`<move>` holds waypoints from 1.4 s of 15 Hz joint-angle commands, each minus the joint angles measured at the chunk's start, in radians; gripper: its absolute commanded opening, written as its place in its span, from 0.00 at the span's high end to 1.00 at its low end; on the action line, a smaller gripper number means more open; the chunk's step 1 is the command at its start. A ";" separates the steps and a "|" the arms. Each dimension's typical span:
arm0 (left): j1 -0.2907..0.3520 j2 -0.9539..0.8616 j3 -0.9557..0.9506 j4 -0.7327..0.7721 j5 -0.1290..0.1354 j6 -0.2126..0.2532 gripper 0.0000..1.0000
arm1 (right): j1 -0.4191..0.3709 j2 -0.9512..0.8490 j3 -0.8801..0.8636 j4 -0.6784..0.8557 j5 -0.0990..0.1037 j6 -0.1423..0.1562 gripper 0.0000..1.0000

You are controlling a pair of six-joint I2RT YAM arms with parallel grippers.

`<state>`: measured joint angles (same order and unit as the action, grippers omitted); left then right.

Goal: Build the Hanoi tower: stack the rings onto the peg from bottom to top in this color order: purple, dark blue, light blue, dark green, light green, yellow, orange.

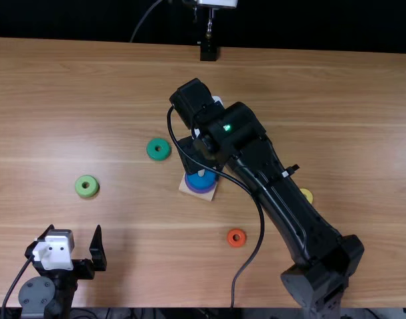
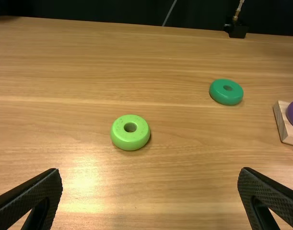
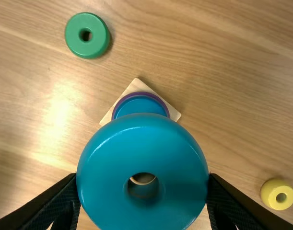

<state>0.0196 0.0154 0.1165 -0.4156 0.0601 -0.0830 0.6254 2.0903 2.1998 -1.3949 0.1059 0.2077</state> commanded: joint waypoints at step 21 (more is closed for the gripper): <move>0.000 -0.015 -0.117 -0.037 0.021 0.006 0.00 | -0.168 -0.478 -0.357 0.523 0.054 -0.007 0.00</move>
<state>0.0196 0.0154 0.1165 -0.4160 0.0601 -0.0834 0.4877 1.6451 1.8801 -0.8360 0.1314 0.2043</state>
